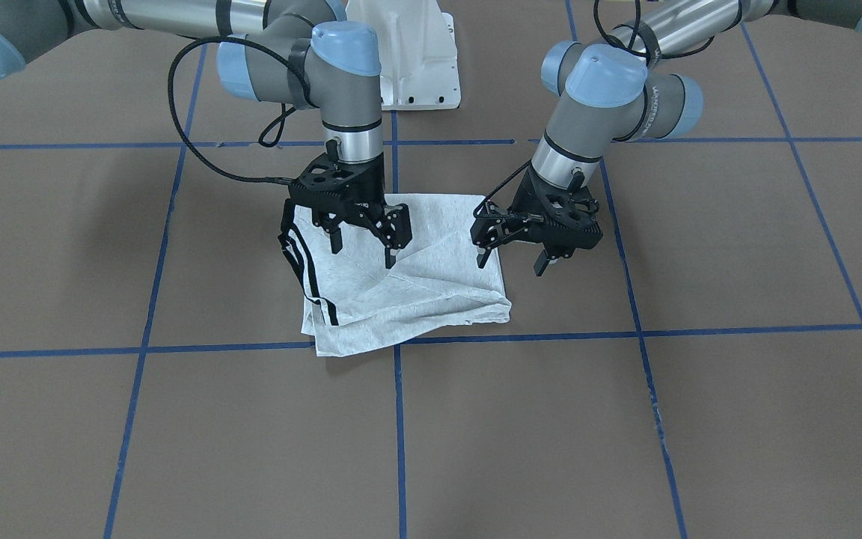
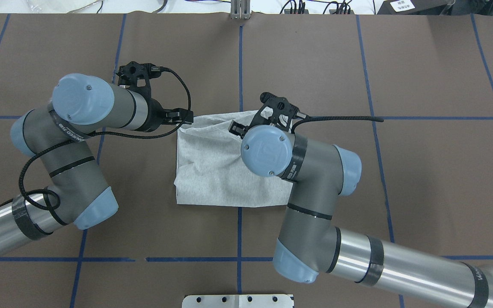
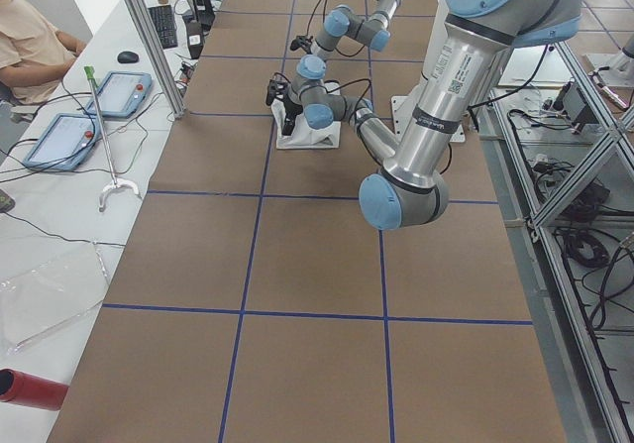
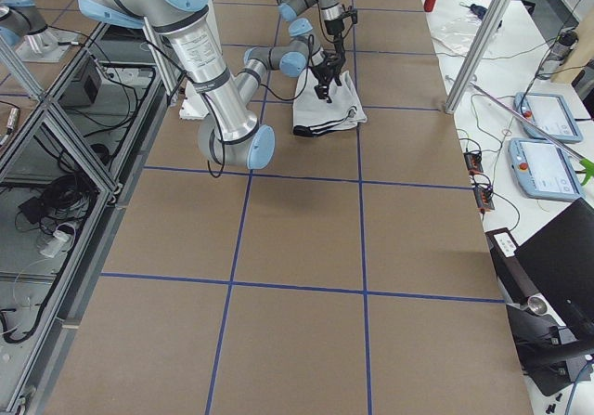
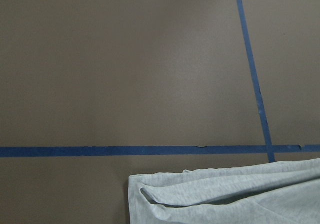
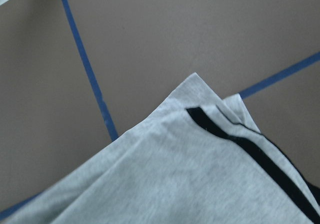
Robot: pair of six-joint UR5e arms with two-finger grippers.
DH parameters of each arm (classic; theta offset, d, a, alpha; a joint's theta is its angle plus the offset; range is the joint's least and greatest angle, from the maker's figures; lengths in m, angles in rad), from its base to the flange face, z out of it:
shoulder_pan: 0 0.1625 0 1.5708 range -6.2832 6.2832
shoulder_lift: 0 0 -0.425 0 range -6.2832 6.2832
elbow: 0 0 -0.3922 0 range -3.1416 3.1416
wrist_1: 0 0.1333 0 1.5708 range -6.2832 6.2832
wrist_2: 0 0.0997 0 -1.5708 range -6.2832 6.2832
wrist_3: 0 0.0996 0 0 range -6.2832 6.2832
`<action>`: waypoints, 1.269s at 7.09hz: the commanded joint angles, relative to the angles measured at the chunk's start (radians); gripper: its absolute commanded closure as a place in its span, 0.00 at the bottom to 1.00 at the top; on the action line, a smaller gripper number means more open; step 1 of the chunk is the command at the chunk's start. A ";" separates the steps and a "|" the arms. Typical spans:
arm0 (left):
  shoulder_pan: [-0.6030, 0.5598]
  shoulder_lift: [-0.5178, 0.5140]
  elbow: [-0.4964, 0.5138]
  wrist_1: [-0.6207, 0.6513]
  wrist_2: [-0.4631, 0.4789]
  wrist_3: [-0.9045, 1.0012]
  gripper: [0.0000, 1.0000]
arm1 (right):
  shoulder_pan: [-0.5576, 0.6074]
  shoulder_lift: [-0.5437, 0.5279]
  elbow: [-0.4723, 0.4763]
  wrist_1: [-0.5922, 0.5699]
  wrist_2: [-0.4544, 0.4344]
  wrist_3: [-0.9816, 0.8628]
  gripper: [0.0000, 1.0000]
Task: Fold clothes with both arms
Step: 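Lower the folded edge onto the shirt and open both grippers, then raise the right gripper away from the shirt while the left gripper stays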
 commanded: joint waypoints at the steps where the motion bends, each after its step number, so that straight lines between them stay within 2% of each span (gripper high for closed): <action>1: -0.002 0.004 -0.002 -0.001 -0.004 0.001 0.00 | -0.057 0.006 -0.066 -0.001 -0.045 -0.014 0.00; 3: 0.001 0.009 -0.004 -0.001 -0.004 -0.007 0.00 | 0.027 0.018 -0.143 -0.001 -0.039 -0.127 0.00; 5: 0.001 0.015 -0.010 -0.002 -0.004 -0.008 0.00 | 0.130 0.120 -0.348 0.000 -0.024 -0.227 0.00; 6: 0.001 0.021 -0.018 -0.001 -0.004 -0.016 0.00 | 0.181 0.127 -0.392 -0.008 0.004 -0.274 0.00; 8: 0.003 0.023 -0.024 -0.002 -0.004 -0.036 0.00 | 0.253 0.116 -0.418 -0.154 0.009 -0.415 0.00; 9: 0.009 0.023 -0.031 -0.002 -0.006 -0.051 0.00 | 0.264 0.119 -0.391 -0.141 0.029 -0.429 0.00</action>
